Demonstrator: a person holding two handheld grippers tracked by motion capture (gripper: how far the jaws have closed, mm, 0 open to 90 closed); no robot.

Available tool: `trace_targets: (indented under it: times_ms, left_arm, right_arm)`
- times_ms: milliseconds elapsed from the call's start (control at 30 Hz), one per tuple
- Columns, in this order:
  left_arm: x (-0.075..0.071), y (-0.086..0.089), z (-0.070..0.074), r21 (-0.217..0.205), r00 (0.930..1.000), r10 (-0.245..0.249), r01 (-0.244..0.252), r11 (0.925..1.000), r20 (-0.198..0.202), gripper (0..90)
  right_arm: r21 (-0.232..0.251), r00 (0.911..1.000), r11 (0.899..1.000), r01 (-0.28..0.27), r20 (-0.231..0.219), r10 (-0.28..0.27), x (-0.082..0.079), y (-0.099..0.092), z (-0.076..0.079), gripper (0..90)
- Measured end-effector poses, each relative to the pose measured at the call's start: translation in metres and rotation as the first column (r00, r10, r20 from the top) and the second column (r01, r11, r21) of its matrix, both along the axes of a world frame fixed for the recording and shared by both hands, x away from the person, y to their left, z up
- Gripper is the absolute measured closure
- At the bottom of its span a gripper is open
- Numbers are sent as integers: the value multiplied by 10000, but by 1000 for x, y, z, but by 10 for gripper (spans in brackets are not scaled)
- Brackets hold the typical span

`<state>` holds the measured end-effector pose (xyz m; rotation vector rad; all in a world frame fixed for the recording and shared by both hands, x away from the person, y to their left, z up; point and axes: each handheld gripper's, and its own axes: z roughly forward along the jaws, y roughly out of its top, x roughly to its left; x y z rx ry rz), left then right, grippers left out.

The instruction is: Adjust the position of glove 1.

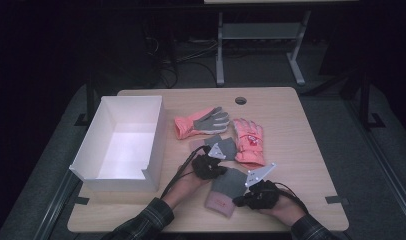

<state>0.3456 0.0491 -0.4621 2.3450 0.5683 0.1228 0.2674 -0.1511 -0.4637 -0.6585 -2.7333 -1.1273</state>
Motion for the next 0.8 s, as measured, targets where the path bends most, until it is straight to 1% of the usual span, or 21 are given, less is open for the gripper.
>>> trace_targets:
  times_ms: [33, 67, 100, 133, 167, 200, 300, 367, 400, 433, 533, 600, 633, 700, 733, 767, 800]
  left_arm:
    - [0, 0, 0, 0, 10000, 0, 0, 10000, 0, 896]
    - [1, -3, 0, 3, 9999, -99, 99, 10000, 15, 896]
    - [1, -3, 0, 3, 9999, -99, 99, 10000, 15, 896]
    - [1, -7, -1, -121, 10000, -87, 87, 9999, -6, 896]
    - [1, -7, -1, -121, 10000, -87, 87, 9999, -6, 896]
    - [3, -9, 0, 72, 9996, -289, 289, 9996, 5, 896]
    - [5, -11, -1, 96, 9992, -405, 406, 9991, -58, 897]
    - [5, -16, -2, 17, 9990, -424, 424, 9991, -114, 897]
    - [5, -17, -3, -122, 9992, -391, 389, 9992, -125, 897]
    - [4, -19, -3, -173, 9992, -388, 386, 9991, -120, 897]
    - [4, -20, -2, -49, 9983, -572, 572, 9984, -113, 897]
    - [5, -21, -3, -75, 9982, -590, 589, 9982, -120, 897]
    - [5, -21, -3, -69, 9982, -578, 577, 9983, -127, 897]
    - [5, -20, -3, -56, 9982, -585, 584, 9983, -153, 896]
    - [5, -19, -2, -138, 9985, -516, 514, 9986, -160, 896]
    - [6, -17, 0, -63, 9983, -553, 552, 9985, -174, 896]
    - [6, -15, 1, -116, 9983, -558, 556, 9984, -159, 896]
  right_arm:
    - [-46, 9999, 10000, -83, 76, 83, 0, 1, 0, 899]
    - [55, 10000, 10000, -52, -3, 52, 0, 4, 0, 899]
    - [55, 10000, 10000, -52, -3, 52, 0, 4, 0, 899]
    - [5, 9998, 9999, -169, 103, 168, 0, 7, -1, 899]
    - [5, 9998, 9999, -169, 103, 168, 0, 7, -1, 899]
    - [83, 9997, 9997, -225, 91, 224, 0, 12, -2, 900]
    - [144, 9995, 9995, -277, 125, 276, -1, 18, -2, 900]
    - [214, 9996, 9994, -256, 161, 252, -1, 23, -2, 899]
    - [219, 9997, 9995, -236, 114, 234, 0, 25, -3, 900]
    - [232, 9995, 9994, -256, 180, 251, 0, 27, -3, 900]
    - [290, 9996, 9994, -200, 213, 194, 1, 33, -3, 900]
    - [290, 9995, 9993, -228, 223, 222, 2, 37, -4, 900]
    - [269, 9991, 9992, -289, 309, 281, 3, 37, -4, 900]
    - [291, 9992, 9992, -279, 287, 271, 2, 37, -4, 900]
    - [355, 9990, 9991, -218, 395, 204, 2, 34, -2, 896]
    - [415, 9989, 9990, -177, 436, 159, 2, 31, 0, 869]
    - [581, 9988, 9983, -43, 491, 14, 1, 27, 2, 810]
